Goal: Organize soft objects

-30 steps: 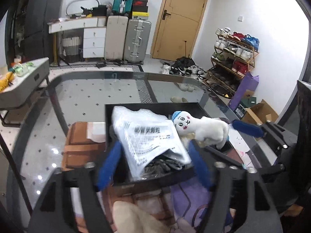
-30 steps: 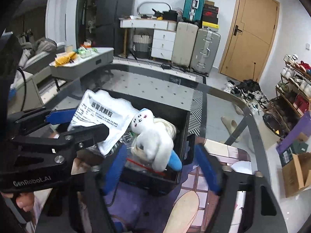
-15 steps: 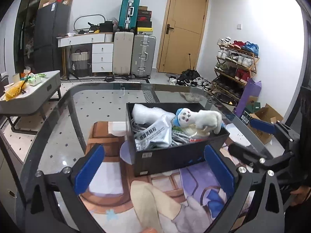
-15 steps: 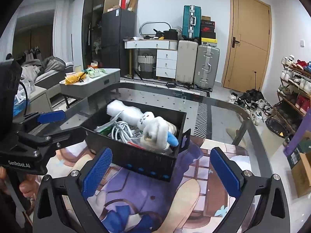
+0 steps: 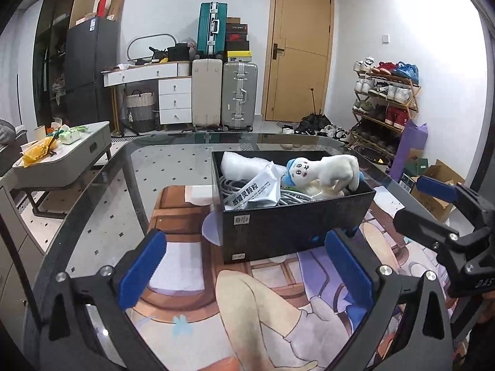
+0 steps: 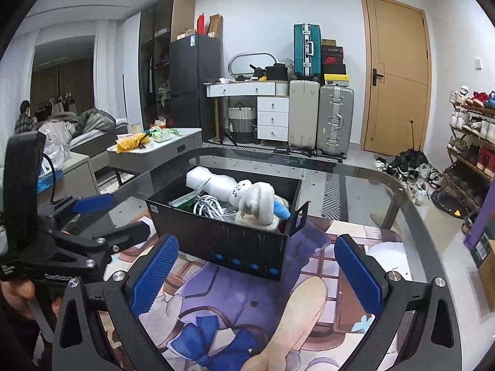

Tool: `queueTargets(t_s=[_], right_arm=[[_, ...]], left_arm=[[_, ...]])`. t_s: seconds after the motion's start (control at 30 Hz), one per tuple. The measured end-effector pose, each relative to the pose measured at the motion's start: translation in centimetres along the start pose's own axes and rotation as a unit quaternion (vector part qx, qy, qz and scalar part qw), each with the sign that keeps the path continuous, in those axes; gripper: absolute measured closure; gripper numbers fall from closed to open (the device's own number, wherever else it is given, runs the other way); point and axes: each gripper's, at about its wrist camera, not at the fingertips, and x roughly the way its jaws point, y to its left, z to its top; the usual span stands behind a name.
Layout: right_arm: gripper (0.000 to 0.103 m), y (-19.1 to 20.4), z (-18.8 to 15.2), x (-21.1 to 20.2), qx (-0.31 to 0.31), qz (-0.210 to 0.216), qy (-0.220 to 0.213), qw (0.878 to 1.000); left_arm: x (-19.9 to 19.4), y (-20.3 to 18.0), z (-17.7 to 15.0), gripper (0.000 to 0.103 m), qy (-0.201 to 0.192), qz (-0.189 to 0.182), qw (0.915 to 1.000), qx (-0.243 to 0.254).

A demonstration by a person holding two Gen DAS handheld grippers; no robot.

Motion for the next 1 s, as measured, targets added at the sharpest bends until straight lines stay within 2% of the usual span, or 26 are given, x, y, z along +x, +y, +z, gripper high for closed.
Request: queueTargets(t_s=[0.43,0.73,1.0], right_arm=[[0.001,0.3,-0.5,0.4,-0.011,-0.003,-0.013,1.0],[0.0,0.1,-0.7,0.2,-0.006,-0.022,-0.025,0.999],[0.0,0.1,-0.8,0.2,-0.001,-0.021,-0.027,0.999]], left_arm=[[-0.4,0.1,-0.1,0.0,-0.01,0.005,0.9999,-0.006],[-0.7,-0.8,-0.3,0.0,-0.017,0.007,0.9998,0.012],[-0.9,-1.0,-0.3,0.0,-0.016,0.002,0.9998,0.01]])
